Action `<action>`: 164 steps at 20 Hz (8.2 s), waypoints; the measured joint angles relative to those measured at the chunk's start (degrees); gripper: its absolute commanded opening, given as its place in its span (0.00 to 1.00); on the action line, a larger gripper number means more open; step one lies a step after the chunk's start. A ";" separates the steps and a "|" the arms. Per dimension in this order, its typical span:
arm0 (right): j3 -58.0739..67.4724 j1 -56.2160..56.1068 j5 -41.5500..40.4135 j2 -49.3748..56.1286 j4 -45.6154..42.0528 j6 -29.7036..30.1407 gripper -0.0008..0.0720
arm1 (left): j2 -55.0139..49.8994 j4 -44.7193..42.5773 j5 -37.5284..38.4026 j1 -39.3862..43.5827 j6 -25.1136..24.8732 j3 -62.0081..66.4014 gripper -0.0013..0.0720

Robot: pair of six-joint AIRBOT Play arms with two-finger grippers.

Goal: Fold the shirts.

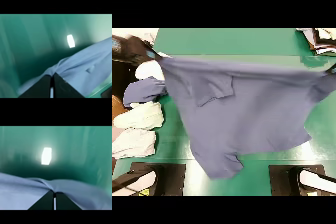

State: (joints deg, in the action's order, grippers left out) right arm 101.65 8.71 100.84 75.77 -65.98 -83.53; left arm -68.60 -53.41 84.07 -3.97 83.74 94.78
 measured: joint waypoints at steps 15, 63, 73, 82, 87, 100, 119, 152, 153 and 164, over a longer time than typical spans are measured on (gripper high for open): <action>5.57 -3.21 -23.21 25.79 1.03 1.20 0.03 | -24.79 -0.35 -25.31 1.84 -8.79 -3.89 0.05; -61.16 30.18 -19.21 -13.18 -1.81 6.45 0.61 | 10.40 9.53 -34.10 26.60 -2.14 -62.99 0.05; -64.61 26.45 -29.70 -9.90 1.57 6.27 0.09 | 10.40 8.28 -33.73 26.69 -2.73 -61.99 0.05; -64.72 23.93 -26.14 -22.29 -4.42 7.87 0.03 | 18.73 0.11 -22.67 26.71 1.70 -62.01 0.05; -64.72 23.76 -18.49 -32.20 -7.93 8.31 0.03 | 29.07 -1.57 -10.45 26.69 7.72 -63.34 0.05; -37.81 5.09 -19.76 -11.54 -8.57 3.04 0.03 | 18.18 -14.08 -22.75 16.22 9.29 -43.65 0.05; -18.03 11.78 -11.39 21.18 5.38 16.59 0.98 | -9.11 -15.17 -26.53 14.38 6.21 -19.65 0.09; -12.26 -3.93 -9.75 3.10 24.26 13.73 0.03 | -40.81 -1.92 -32.11 40.11 5.86 1.73 0.05; -10.75 -6.25 -9.84 2.89 24.41 13.25 0.03 | -41.31 -1.60 -32.11 40.28 5.88 1.90 0.05; -3.80 -26.40 -17.66 2.89 25.11 11.65 0.03 | -39.15 -1.95 -29.81 36.22 4.92 3.02 0.05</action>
State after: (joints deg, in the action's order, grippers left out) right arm 97.84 -17.69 83.18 78.65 -40.86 -71.88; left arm -107.74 -55.35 54.26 32.25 88.66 97.80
